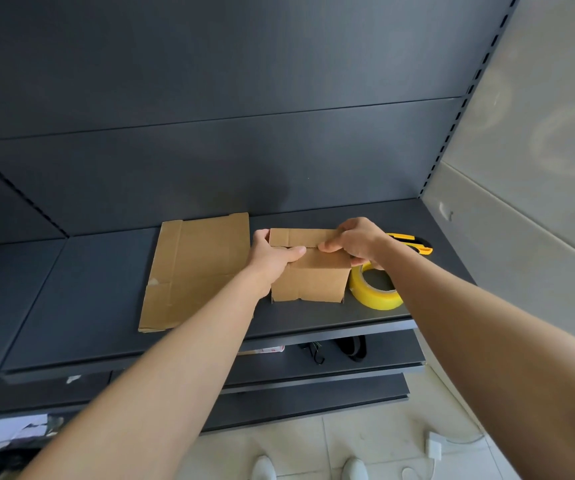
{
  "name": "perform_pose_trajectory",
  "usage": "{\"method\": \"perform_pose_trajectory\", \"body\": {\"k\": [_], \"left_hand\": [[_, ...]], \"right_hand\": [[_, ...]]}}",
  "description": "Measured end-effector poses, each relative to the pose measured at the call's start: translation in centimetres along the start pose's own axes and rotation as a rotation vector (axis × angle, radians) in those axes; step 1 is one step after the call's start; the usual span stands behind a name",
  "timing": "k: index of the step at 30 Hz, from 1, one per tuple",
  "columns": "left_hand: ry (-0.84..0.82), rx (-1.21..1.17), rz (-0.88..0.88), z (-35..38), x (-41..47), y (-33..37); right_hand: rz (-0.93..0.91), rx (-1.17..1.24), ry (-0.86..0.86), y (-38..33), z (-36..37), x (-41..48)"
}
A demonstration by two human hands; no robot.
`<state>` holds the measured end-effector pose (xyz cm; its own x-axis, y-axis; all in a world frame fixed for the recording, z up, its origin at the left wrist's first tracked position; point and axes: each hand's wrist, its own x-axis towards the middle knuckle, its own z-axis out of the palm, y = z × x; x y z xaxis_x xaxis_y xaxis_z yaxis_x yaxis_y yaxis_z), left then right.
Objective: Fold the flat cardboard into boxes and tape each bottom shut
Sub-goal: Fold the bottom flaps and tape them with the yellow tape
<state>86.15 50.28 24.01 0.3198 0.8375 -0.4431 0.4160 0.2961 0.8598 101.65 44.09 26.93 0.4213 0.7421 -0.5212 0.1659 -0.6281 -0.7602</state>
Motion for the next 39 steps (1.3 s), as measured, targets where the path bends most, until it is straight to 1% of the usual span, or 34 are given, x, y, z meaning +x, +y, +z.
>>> {"method": "perform_pose_trajectory", "body": {"k": [6,12,16,18,20,22,27,30,33,36,39], "left_hand": [[-0.057,0.123,0.017,-0.3,0.0,0.4],[-0.059,0.231,0.020,-0.8,-0.2,0.8],[-0.060,0.255,0.053,-0.9,-0.7,0.6],[0.003,0.277,0.102,-0.7,-1.1,0.5],[0.100,0.290,0.147,-0.4,-1.5,0.3],[0.161,0.291,0.156,-0.3,-1.7,0.3],[0.214,0.279,0.128,0.0,-1.6,0.5],[0.198,0.269,0.116,-0.1,-1.5,0.6],[0.131,0.254,0.068,-0.4,-1.2,0.8],[0.079,0.235,0.031,-0.7,-0.9,1.0],[0.072,0.193,0.024,-0.8,-0.7,0.7]], "right_hand": [[0.031,-0.064,0.025,-0.6,0.3,0.4],[0.081,-0.115,0.036,-1.4,0.7,0.5],[0.070,-0.145,0.042,-1.5,0.7,0.1],[0.061,-0.155,0.045,-1.4,0.8,0.0],[0.054,-0.167,0.050,-1.3,0.9,-0.1],[0.047,-0.167,0.046,-1.2,1.0,-0.2],[0.019,-0.178,-0.026,-1.2,0.2,-0.4],[0.036,-0.145,-0.059,-1.3,-0.3,-0.4],[0.058,-0.126,-0.093,-1.4,-0.7,-0.2],[0.068,-0.156,-0.074,-1.6,-0.6,0.0],[0.103,-0.215,-0.040,-2.3,-0.4,0.0]]}}
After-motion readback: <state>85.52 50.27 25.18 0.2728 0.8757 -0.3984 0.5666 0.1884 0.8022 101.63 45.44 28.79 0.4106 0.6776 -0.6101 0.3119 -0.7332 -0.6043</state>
